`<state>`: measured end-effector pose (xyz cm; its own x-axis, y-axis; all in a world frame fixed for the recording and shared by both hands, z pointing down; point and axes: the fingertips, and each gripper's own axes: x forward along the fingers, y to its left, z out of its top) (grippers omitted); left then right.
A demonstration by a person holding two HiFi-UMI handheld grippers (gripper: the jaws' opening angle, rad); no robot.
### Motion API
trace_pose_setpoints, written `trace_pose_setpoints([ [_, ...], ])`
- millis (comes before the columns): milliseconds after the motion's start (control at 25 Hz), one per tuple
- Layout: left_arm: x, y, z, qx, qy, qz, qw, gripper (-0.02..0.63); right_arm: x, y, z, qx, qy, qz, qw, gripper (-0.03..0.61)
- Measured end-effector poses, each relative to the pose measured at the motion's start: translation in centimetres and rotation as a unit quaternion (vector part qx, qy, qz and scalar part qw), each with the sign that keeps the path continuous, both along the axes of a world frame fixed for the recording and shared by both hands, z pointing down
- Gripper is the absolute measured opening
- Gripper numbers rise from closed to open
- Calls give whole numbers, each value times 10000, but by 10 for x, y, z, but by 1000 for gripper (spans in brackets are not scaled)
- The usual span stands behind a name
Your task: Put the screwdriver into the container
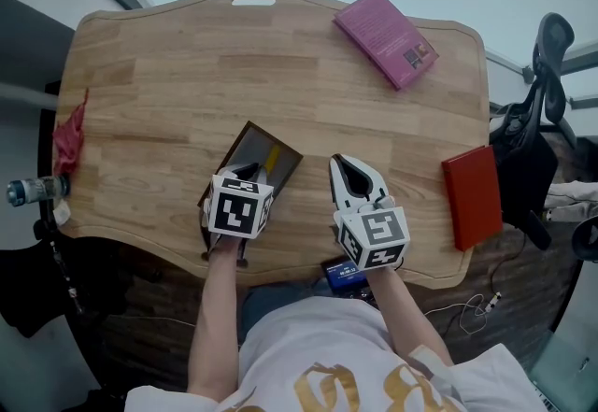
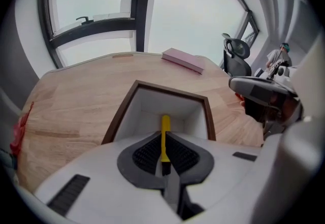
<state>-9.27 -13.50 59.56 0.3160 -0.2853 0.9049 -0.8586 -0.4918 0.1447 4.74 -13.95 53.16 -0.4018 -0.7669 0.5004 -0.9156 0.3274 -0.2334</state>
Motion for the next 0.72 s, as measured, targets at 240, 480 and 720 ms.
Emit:
trace_pose_setpoints([
  [240,-10,-1,-16,355,-6,-223,9991,17,-4,5,-9,115,0,-114,9999,32],
  [480,-17,-1,-35,830,28,-376,9958,14,-8,9,-20,263,11,-237,9994,32],
  [720,-26,0,-57,1272,61,-521,9905,13,-7,13,-32,385,10,-273,9989,32],
])
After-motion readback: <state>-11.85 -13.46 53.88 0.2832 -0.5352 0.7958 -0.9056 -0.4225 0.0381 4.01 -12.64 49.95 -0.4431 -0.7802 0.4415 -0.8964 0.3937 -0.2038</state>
